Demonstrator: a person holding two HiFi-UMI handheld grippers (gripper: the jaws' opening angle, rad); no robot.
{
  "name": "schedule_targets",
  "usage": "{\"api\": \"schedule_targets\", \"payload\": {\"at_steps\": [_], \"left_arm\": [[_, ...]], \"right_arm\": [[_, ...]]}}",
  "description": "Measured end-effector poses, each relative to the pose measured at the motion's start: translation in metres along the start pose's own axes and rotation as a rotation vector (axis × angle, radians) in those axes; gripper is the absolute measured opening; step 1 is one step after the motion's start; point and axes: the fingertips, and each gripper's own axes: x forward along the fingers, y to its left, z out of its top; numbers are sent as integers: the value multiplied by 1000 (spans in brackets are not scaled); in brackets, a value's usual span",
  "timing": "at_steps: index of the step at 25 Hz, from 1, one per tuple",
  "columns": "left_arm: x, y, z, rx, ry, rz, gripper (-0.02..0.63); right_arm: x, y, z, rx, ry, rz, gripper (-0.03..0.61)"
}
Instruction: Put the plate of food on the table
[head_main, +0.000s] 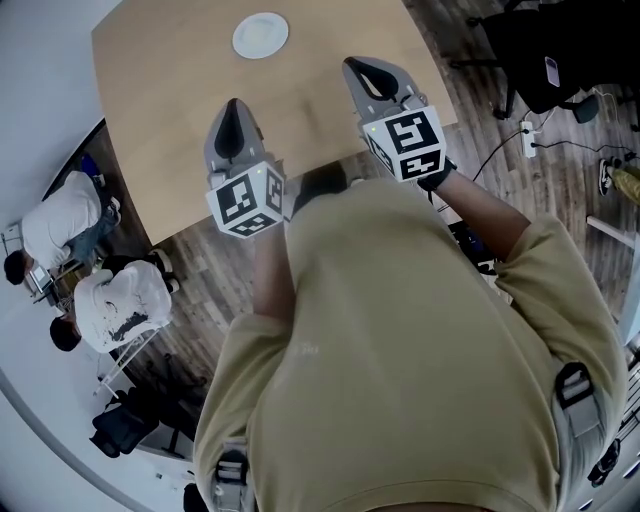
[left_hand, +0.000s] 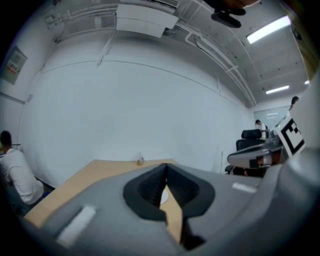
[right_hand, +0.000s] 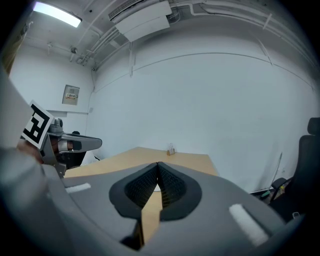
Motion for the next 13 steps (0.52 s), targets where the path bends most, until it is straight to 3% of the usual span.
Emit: {"api": "schedule_targets", "payload": {"at_steps": [13], "left_arm": [[-4,34,-5,-12,7,27,3]], "right_arm": [[27,38,0,-14,18,55,5]]}}
